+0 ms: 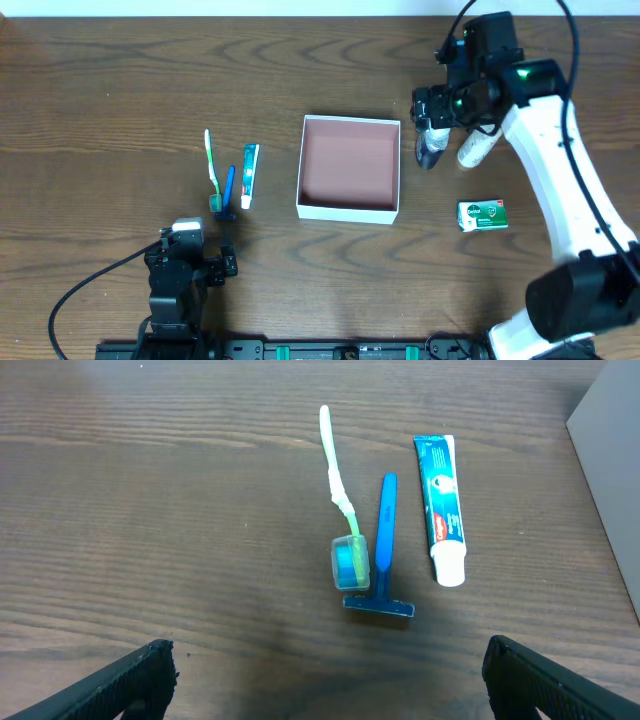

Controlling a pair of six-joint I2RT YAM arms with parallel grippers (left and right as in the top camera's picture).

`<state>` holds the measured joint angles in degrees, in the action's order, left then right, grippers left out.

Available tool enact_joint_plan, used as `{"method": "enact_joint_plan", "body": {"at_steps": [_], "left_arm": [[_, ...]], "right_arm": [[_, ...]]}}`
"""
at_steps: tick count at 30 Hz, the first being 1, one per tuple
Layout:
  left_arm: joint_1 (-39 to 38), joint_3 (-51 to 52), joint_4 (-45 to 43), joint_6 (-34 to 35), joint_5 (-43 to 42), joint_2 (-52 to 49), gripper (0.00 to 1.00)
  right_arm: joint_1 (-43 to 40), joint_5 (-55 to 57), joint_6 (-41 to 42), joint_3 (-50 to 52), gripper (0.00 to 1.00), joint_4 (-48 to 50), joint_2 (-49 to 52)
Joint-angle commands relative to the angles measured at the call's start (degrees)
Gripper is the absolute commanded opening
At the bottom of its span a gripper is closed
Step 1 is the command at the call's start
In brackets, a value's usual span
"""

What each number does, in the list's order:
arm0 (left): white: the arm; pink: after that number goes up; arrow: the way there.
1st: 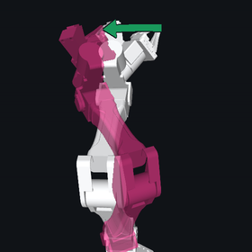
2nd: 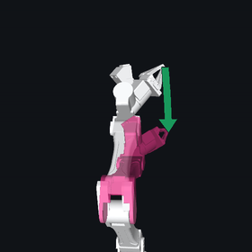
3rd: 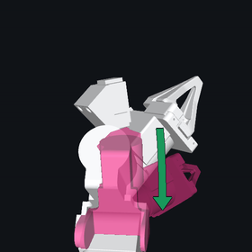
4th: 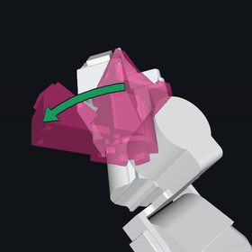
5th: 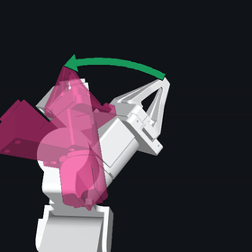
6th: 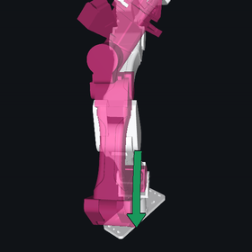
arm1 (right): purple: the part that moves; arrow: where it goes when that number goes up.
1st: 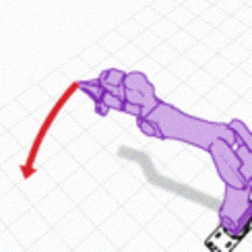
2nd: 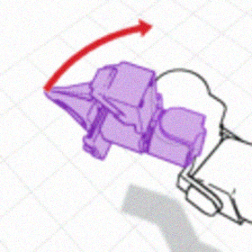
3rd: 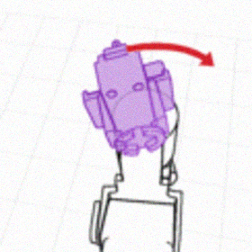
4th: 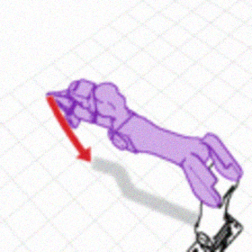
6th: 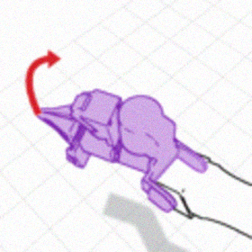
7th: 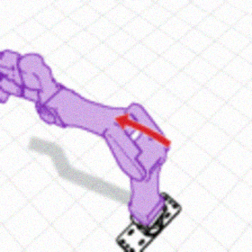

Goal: Pack container
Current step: 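Reach right gripper to the blue-capped foam bottle and grasp it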

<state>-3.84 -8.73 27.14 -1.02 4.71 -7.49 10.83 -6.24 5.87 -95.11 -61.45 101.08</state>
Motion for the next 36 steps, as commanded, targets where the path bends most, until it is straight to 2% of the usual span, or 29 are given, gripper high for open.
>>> {"method": "enact_joint_plan", "body": {"at_steps": [1, 5, 9, 15, 25, 30, 36], "left_arm": [[0.28, 0.98, 0.17, 0.92, 0.2, 0.39, 0.98], [0.28, 0.98, 0.17, 0.92, 0.22, 0.39, 0.98], [0.28, 0.98, 0.17, 0.92, 0.2, 0.39, 0.98], [0.28, 0.98, 0.17, 0.92, 0.2, 0.39, 0.98], [0.28, 0.98, 0.17, 0.92, 0.22, 0.39, 0.98], [0.28, 0.98, 0.17, 0.92, 0.22, 0.37, 0.98], [0.28, 0.98, 0.17, 0.92, 0.22, 0.37, 0.98]], "right_arm": [[-0.26, 2.08, 2.29, -1.36, 0.9, 0.15, 2.93], [-0.35, 6.23, 6.47, -1.31, 0.86, -0.09, 6.58], [-0.37, 6.4, 6.6, -1.31, 0.77, 0.24, 8.98], [-0.37, 8.85, 7.96, -1.31, 0.75, 0.79, 9.51], [-0.37, 9.03, 9.62, -1.14, 0.54, 0.96, 9.55], [-0.22, 9.03, 9.6, -1.09, 0.56, -0.28, 9.64], [-0.2, 9.03, 10.03, -1.09, 0.46, -0.07, 9.62]]}}
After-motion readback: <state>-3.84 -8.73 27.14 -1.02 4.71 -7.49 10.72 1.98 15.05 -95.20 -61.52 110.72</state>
